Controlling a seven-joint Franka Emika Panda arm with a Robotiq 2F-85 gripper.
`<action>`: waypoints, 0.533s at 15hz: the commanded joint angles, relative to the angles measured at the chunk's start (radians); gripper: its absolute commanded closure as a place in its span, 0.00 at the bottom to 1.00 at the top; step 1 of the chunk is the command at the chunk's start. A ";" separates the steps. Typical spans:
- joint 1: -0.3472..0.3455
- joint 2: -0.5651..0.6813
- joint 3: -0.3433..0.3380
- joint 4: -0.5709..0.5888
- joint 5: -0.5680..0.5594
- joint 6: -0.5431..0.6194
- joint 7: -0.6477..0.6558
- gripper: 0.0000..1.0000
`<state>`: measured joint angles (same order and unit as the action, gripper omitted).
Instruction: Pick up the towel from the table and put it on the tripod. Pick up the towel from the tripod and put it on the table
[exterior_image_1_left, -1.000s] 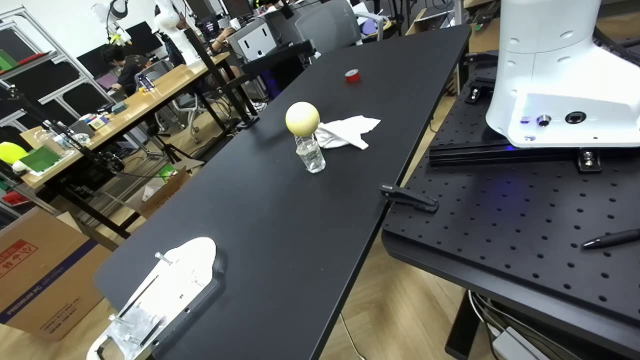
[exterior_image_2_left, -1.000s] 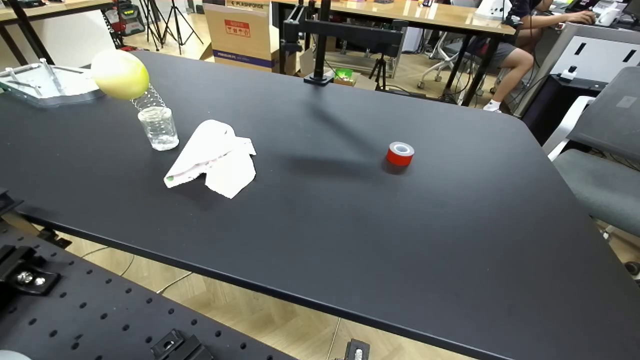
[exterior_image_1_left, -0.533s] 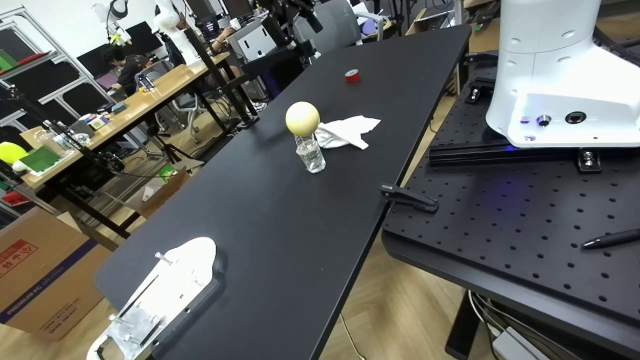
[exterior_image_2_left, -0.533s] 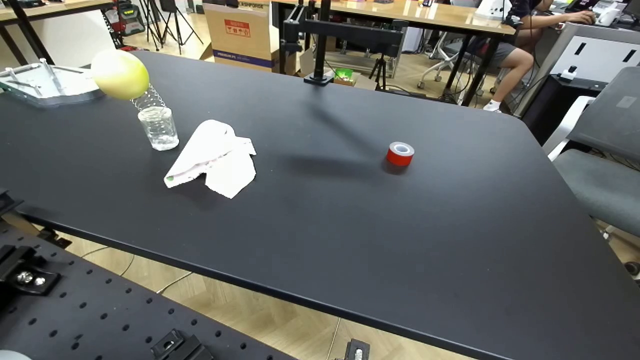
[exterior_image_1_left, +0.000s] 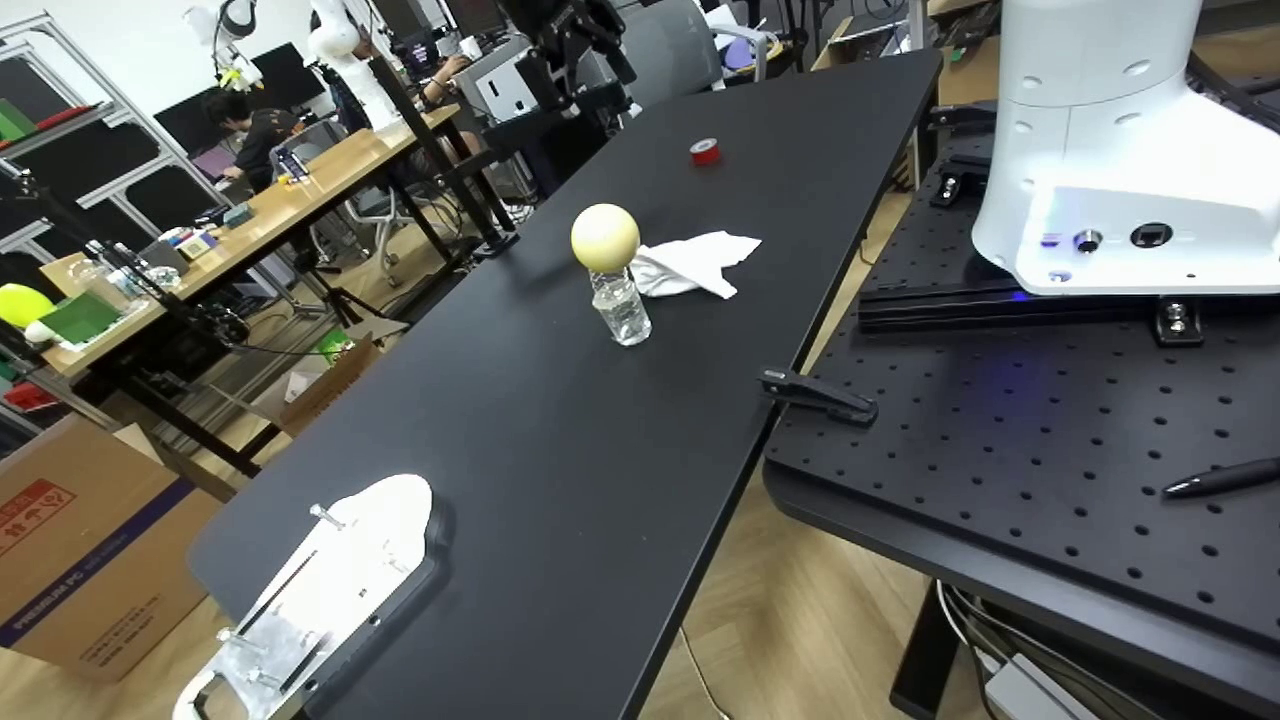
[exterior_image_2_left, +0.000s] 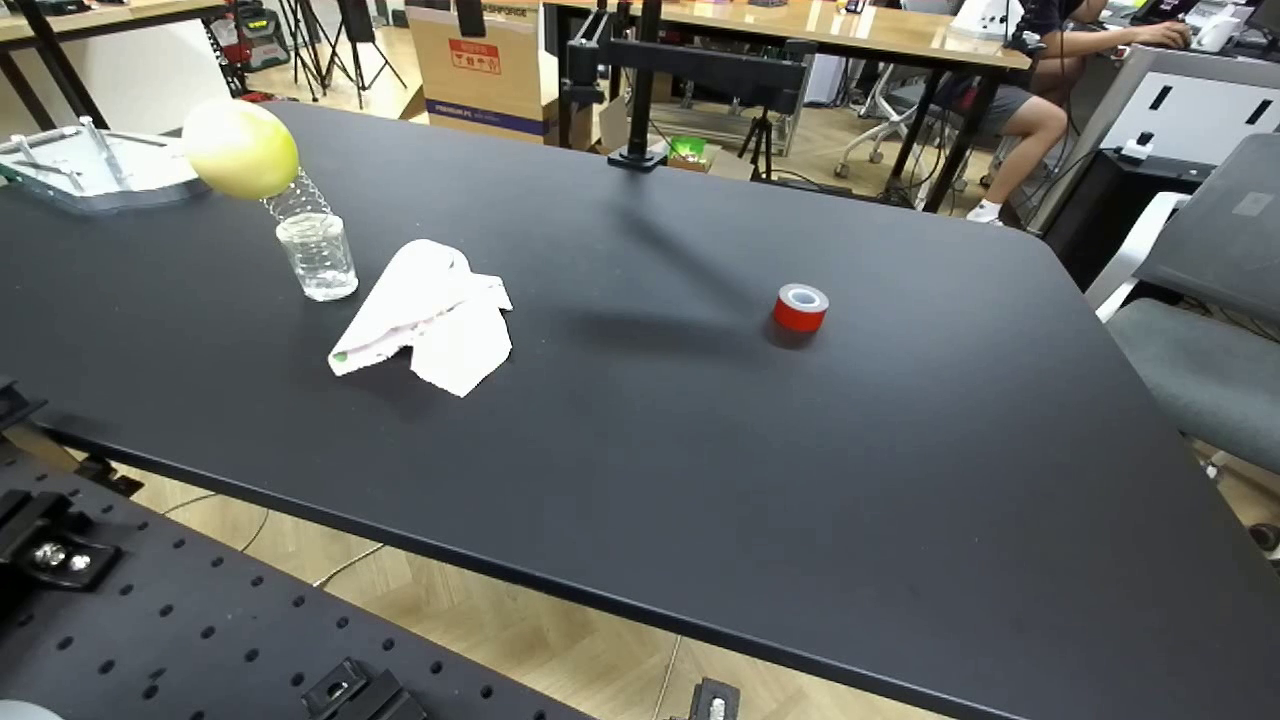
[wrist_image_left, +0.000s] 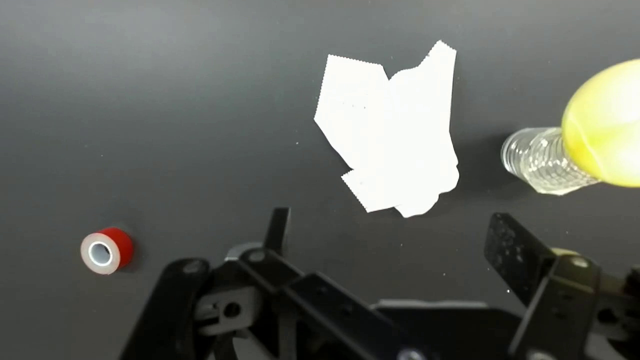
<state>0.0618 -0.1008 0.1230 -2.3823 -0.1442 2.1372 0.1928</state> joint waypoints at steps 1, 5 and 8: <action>0.012 0.037 0.011 -0.066 -0.019 0.151 0.166 0.00; 0.026 0.098 0.016 -0.128 -0.052 0.259 0.268 0.00; 0.037 0.152 0.006 -0.156 -0.066 0.318 0.240 0.00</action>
<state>0.0838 0.0181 0.1408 -2.5116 -0.1804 2.4047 0.4061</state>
